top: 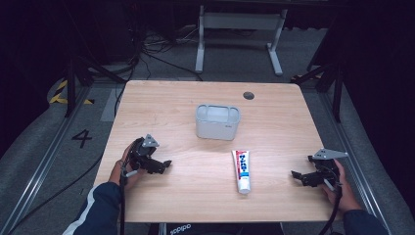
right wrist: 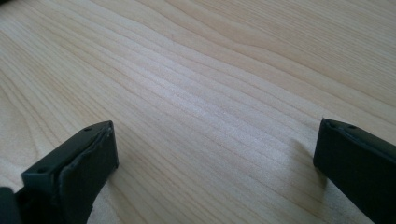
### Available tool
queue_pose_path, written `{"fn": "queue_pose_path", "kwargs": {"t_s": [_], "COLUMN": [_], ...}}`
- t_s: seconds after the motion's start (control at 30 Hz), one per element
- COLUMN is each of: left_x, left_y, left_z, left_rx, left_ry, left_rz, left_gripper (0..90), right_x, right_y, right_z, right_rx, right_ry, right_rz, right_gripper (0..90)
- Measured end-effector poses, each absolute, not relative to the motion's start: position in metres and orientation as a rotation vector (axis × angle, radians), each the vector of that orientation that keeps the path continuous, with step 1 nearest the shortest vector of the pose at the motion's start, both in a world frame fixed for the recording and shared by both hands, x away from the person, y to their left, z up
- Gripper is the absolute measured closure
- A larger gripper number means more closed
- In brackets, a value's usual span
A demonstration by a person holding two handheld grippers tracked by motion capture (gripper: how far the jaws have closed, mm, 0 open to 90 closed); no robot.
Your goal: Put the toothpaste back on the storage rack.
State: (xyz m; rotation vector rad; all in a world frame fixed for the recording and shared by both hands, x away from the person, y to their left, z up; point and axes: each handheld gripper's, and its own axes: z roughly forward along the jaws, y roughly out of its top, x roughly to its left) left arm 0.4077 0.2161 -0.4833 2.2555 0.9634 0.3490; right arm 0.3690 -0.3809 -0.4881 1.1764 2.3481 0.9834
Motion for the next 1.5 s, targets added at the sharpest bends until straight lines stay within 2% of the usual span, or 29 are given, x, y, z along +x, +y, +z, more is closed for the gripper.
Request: {"fn": "queue_pose_path", "kwargs": {"t_s": [0.7,1.1,1.2,1.27,1.33,1.4,1.5], "left_x": [0.404,0.402,0.402,0.402,0.402,0.402,0.402], "left_y": [0.221,0.225,0.225,0.225,0.225,0.225,0.225], "left_z": [-0.483,-0.483,-0.483,-0.483,-0.483,-0.483,-0.483], "left_rx": [2.282,2.290,2.289,2.288,2.286,2.288,2.288], "left_ry": [0.887,0.875,0.876,0.877,0.879,0.876,0.876], "left_rz": [0.325,0.315,0.316,0.315,0.316,0.316,0.316], "left_gripper": [0.0,0.0,0.0,0.0,0.0,0.0,0.0], "right_x": [0.362,0.366,0.364,0.362,0.362,0.361,0.361], "right_y": [-0.379,-0.362,-0.363,-0.361,-0.356,-0.351,-0.345], "right_z": [-0.488,-0.485,-0.482,-0.480,-0.478,-0.478,-0.475], "right_rx": [1.213,1.135,1.119,1.093,1.083,1.080,1.074], "right_ry": [2.320,2.388,2.397,2.396,2.413,2.430,2.435], "right_rz": [0.970,0.946,0.947,0.963,0.955,0.965,0.971], "right_gripper": [0.3,0.7,8.2,21.8,15.4,21.6,19.5]}}
